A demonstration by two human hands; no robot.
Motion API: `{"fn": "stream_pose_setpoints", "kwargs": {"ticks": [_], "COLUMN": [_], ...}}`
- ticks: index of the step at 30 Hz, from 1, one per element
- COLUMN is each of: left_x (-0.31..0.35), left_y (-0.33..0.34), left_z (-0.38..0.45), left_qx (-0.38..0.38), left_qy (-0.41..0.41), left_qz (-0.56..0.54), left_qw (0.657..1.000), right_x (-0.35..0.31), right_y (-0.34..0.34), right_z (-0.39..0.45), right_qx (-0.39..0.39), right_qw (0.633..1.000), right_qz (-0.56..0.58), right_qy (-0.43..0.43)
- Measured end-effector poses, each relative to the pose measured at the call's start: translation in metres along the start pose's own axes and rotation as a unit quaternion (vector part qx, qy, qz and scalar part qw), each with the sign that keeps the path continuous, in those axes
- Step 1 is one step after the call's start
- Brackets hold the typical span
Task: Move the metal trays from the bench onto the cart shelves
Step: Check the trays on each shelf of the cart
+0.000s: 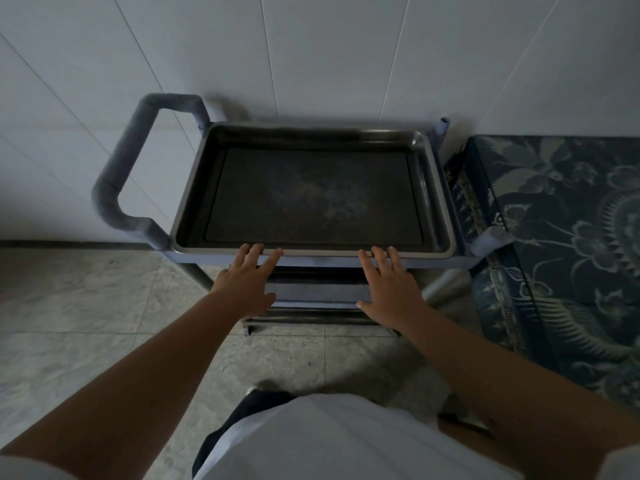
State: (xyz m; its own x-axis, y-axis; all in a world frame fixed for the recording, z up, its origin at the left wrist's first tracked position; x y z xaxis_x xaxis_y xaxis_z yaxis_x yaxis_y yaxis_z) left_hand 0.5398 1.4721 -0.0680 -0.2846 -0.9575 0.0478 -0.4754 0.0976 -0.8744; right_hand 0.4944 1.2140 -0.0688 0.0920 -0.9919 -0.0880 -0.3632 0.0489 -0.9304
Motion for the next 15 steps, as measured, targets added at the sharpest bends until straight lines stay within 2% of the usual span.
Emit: {"fn": "stream_pose_setpoints", "kwargs": {"ticks": [8,12,15], "left_x": [0.016,0.029,0.027], "left_y": [0.017,0.052,0.075], "left_z": [-0.011,-0.022,-0.025], "left_qx": [0.011,-0.015,-0.037], "left_qy": [-0.007,0.011,0.024], "left_qz": [-0.001,0.009,0.012], "left_qw": [1.0,1.0,0.999], "right_x": [-0.012,-0.028,-0.024], "right_y": [0.011,0.06,0.088], "right_z": [-0.01,-0.021,-0.017], "right_qx": [0.021,-0.046,-0.088], "right_qw": [1.0,0.997,0.995], "right_qz": [0.005,-0.004,0.035], "right_qy": [-0.009,-0.066,-0.032]}}
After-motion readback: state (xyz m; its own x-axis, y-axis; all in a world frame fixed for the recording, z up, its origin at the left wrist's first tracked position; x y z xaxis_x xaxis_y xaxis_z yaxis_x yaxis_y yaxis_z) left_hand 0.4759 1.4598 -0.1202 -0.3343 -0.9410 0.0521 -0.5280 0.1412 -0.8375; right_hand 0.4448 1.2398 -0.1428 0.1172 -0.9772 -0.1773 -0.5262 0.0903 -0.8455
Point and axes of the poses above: each hand's wrist, its own z-axis towards the middle knuckle, its own y-axis out of the palm, x = y × z, the point moved 10 cm from there along z, towards the middle knuckle, and after that the axes turned 7 degrees about -x, right-handed, at the moved point
